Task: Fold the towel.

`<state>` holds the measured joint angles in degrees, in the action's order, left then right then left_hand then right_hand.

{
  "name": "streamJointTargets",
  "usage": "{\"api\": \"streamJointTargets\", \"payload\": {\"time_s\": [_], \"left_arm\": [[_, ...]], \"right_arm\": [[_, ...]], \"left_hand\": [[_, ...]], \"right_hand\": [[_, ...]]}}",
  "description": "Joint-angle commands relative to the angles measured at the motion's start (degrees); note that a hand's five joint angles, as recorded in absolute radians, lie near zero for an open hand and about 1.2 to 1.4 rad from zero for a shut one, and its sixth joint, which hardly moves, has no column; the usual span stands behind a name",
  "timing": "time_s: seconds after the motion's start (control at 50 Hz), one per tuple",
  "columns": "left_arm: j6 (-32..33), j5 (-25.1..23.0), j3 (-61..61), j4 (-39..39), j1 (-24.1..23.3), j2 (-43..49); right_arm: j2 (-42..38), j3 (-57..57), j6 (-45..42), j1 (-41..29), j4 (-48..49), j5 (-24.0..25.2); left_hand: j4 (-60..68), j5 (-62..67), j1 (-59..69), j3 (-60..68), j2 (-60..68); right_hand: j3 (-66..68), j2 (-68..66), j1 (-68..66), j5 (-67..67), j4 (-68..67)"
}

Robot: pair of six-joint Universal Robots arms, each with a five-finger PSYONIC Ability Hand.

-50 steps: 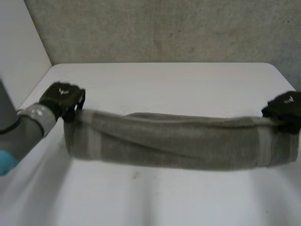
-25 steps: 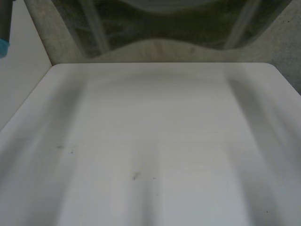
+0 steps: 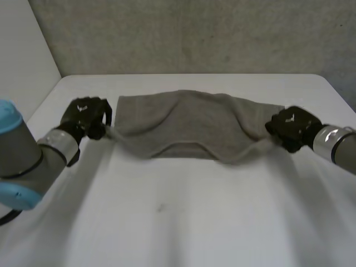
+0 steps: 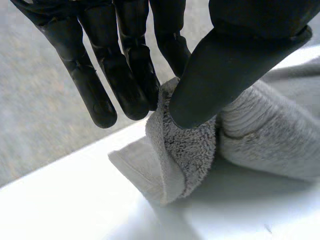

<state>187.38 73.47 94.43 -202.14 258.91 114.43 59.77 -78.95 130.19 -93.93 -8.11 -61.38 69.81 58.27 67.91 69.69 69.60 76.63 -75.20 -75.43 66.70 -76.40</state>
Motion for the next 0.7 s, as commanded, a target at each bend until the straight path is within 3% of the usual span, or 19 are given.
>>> {"api": "streamJointTargets", "payload": {"time_s": [0.02,0.1,0.14,0.24,0.32,0.42,0.52,0.56,0.62,0.7], "left_arm": [[8.9,-1.0,10.1,2.3,1.5,-7.8],[13.4,-1.6,15.3,4.9,2.7,-14.1],[17.6,-2.2,20.3,7.5,3.6,-24.4],[19.5,-2.5,24.7,7.1,6.6,-35.7],[19.4,-2.5,24.6,4.9,7.6,-36.9],[19.5,-1.8,20.6,2.5,7.1,-27.9],[19.6,-1.3,9.1,3.3,4.8,-9.6],[19.6,-0.7,5.6,4.0,3.5,-5.5],[19.5,1.6,-0.9,6.0,2.3,0.7],[19.3,3.1,-6.7,7.1,1.5,5.4]], "right_arm": [[6.9,-5.1,-1.7,4.2,-2.4,-0.5],[12.9,-7.5,-2.8,6.3,-8.4,0.2],[18.2,-8.4,-5.9,8.5,-15.8,1.3],[23.9,-7.0,-11.1,13.3,-21.6,5.3],[24.0,-3.8,-11.2,14.1,-21.8,6.0],[16.0,0.1,-10.2,13.7,-21.7,5.7],[8.1,6.7,-9.8,10.5,-21.9,1.5],[2.9,11.3,-9.2,6.3,-21.6,-3.0],[-1.4,16.0,-7.2,4.7,-21.5,-5.6],[-5.3,19.6,-4.4,4.3,-20.9,-6.0]], "left_hand": [[10.2,11.7,12.1,10.3,10.4],[10.2,11.7,12.1,10.3,10.4],[10.2,11.7,12.1,10.3,10.4],[10.2,11.7,12.1,10.3,10.4],[10.2,11.7,12.1,10.3,10.4],[10.2,11.7,12.1,10.3,10.4],[10.2,11.7,12.1,10.3,10.4],[10.2,11.7,12.1,10.3,10.4],[10.2,11.7,12.1,10.3,10.4],[10.2,11.7,12.1,10.3,10.4]], "right_hand": [[3.4,-4.8,-4.6,3.3,-3.6],[3.4,-4.8,-4.6,3.3,-3.6],[3.4,-4.8,-4.6,3.3,-3.6],[3.4,-4.8,-4.6,3.3,-3.6],[3.4,-4.8,-4.6,3.3,-3.6],[3.4,-4.8,-4.6,3.3,-3.6],[3.1,-4.5,-4.3,3.0,-3.3],[2.4,-3.9,-3.6,2.4,-2.7],[2.4,-3.8,-3.6,2.3,-2.7],[2.4,-3.8,-3.6,2.3,-2.7]]}}
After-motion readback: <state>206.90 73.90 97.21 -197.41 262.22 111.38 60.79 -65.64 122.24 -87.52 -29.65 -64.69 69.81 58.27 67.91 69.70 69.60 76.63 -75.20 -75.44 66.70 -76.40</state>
